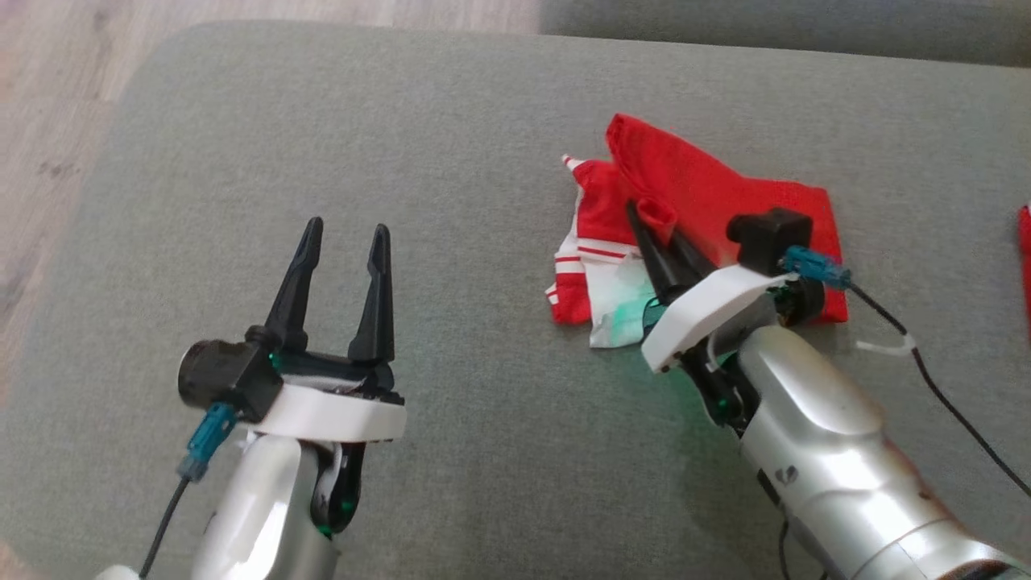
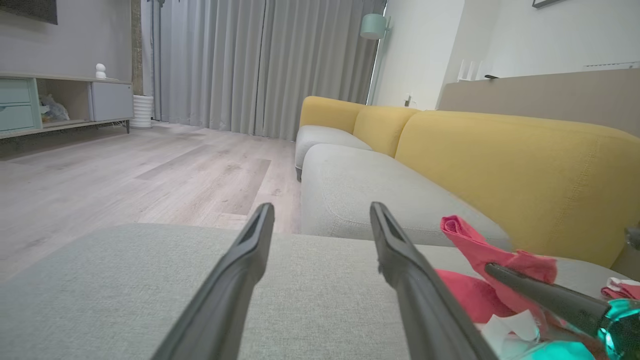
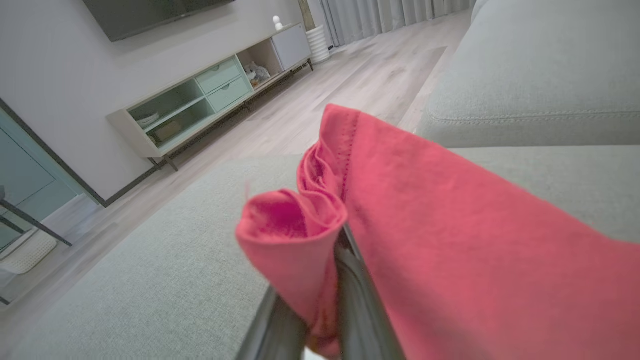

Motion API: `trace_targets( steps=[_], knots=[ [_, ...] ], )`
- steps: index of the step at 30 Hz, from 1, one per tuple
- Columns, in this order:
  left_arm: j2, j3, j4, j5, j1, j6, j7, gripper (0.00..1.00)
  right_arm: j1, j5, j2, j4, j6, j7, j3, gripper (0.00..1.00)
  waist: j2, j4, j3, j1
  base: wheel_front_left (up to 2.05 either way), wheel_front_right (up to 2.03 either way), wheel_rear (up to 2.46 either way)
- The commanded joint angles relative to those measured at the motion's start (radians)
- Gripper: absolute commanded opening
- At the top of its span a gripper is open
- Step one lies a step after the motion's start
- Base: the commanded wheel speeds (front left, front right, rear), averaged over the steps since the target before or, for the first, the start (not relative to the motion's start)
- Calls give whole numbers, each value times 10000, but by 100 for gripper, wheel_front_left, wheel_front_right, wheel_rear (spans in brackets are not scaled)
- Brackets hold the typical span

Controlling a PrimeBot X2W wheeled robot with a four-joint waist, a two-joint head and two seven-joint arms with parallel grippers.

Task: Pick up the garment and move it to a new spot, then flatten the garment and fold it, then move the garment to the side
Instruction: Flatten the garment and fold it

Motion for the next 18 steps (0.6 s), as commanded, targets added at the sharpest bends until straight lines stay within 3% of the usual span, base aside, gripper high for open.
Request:
trace_targets(
  steps=[1,3,4,5,12,18],
  knots=[
    [44,220,-312,-76,-384,53,-51,100,-265,92,157,-192,-7,-145,261,0,-1,101,93,0,0,0,0],
    [44,175,-301,-106,-393,81,-51,100,-319,236,158,13,-7,-256,482,0,-1,158,106,0,0,0,0],
    [44,158,-288,-115,-395,87,-51,100,-347,295,158,99,-7,-299,615,5,-1,188,106,0,0,0,0],
    [44,145,-273,-124,-402,91,-51,100,-356,406,158,81,-7,-327,846,100,-1,218,106,0,0,0,0],
    [44,219,-212,-141,-422,158,-51,100,-612,1412,158,-713,-7,-542,1933,100,-1,170,11,0,0,0,0],
    [44,360,-294,-87,-335,190,-51,100,-1049,1431,158,-1496,-7,-600,1216,100,-1,-257,-142,0,0,0,0]
  ],
)
